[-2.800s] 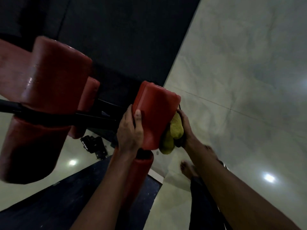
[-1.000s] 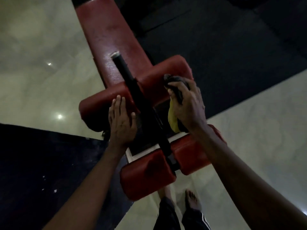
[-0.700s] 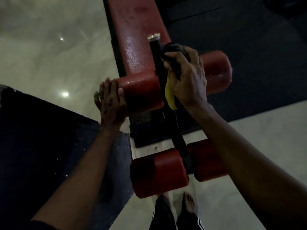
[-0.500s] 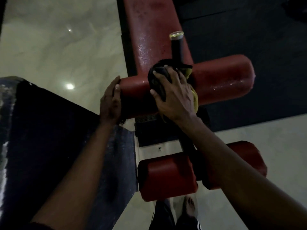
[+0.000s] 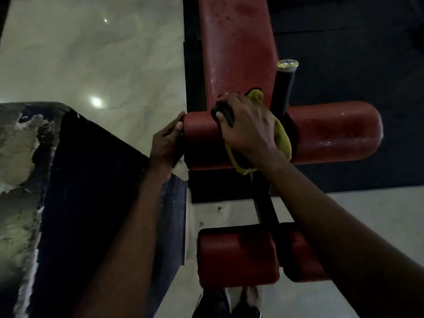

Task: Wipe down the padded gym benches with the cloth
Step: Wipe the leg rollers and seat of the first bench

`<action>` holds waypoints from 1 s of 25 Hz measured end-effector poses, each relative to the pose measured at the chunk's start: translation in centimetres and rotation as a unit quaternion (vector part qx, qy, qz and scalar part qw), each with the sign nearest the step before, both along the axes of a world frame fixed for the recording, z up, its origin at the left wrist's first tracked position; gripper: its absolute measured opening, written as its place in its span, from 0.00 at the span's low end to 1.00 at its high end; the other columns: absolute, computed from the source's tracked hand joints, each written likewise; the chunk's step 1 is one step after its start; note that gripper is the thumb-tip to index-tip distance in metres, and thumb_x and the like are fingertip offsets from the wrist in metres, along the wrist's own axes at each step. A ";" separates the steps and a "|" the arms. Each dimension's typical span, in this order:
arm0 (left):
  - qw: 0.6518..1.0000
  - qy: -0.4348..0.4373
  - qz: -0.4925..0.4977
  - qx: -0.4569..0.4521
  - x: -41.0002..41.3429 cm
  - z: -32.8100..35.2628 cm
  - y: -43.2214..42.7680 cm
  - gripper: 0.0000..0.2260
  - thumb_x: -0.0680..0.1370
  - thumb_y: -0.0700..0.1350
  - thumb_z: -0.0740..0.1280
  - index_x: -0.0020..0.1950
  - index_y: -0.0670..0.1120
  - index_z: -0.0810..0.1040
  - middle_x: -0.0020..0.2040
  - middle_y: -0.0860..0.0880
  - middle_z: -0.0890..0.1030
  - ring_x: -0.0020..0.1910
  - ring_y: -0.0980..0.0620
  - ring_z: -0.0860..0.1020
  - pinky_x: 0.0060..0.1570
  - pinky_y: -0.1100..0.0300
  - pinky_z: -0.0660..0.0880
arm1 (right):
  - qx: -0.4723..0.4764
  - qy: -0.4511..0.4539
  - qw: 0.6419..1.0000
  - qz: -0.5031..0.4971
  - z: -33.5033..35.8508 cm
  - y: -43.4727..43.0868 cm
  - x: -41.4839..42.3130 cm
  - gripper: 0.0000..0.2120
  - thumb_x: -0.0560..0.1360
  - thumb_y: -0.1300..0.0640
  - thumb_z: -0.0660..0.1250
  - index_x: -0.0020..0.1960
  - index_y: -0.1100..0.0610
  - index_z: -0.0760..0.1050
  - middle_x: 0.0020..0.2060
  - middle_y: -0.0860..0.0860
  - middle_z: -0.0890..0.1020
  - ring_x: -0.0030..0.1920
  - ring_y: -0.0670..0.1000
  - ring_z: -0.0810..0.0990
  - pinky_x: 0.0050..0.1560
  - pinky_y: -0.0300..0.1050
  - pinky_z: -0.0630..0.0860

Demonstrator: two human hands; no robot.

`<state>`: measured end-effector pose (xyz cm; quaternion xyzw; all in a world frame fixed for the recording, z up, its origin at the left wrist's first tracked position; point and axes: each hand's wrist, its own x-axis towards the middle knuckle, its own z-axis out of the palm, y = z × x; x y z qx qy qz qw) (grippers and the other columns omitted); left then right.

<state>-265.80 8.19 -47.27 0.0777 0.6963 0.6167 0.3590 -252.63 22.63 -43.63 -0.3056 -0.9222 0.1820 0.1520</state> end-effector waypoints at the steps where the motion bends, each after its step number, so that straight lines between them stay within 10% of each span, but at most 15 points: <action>1: 1.000 0.022 -0.007 -0.009 -0.1 -0.2 0.0 0.17 0.84 0.39 0.61 0.72 0.40 0.73 0.66 0.46 0.78 0.55 0.61 0.80 0.61 0.59 0.76 | -0.026 -0.022 0.999 -0.025 0.2 0.3 -0.9 0.16 0.79 0.44 0.63 0.63 0.50 0.76 0.60 0.48 0.80 0.58 0.55 0.79 0.58 0.53 0.75; 6: 0.997 0.062 -0.017 -0.053 -0.8 -0.5 0.0 0.08 0.83 0.42 0.64 0.58 0.38 0.76 0.46 0.49 0.79 0.42 0.63 0.79 0.45 0.63 0.76 | -0.069 -0.071 0.992 -0.079 0.0 -1.2 1.0 0.29 0.76 0.42 0.62 0.75 0.49 0.67 0.75 0.54 0.68 0.75 0.58 0.66 0.75 0.61 0.62; 12: 0.999 -0.043 0.021 -0.016 -1.6 0.0 0.0 0.06 0.83 0.37 0.60 0.51 0.37 0.75 0.39 0.47 0.80 0.34 0.60 0.79 0.30 0.68 0.74 | -0.057 -0.106 0.989 -0.088 0.4 1.1 -4.0 0.15 0.75 0.42 0.61 0.53 0.50 0.77 0.50 0.48 0.81 0.50 0.54 0.80 0.50 0.49 0.72; 18: 0.996 -0.079 0.040 -0.014 -0.6 -1.3 -1.7 0.09 0.81 0.40 0.66 0.55 0.51 0.83 0.50 0.51 0.85 0.50 0.52 0.83 0.48 0.58 0.81 | -0.171 -0.169 0.970 -0.024 0.9 3.0 -6.9 0.13 0.75 0.42 0.62 0.48 0.50 0.76 0.45 0.49 0.81 0.48 0.56 0.80 0.44 0.47 0.69; 25: 0.994 -0.104 0.024 -0.008 -1.2 -1.5 -1.9 0.07 0.82 0.42 0.65 0.55 0.45 0.83 0.50 0.48 0.86 0.48 0.52 0.83 0.50 0.57 0.80 | -0.108 -0.183 0.976 0.038 0.7 1.2 -8.1 0.16 0.78 0.43 0.62 0.60 0.48 0.78 0.55 0.50 0.81 0.49 0.52 0.77 0.46 0.45 0.66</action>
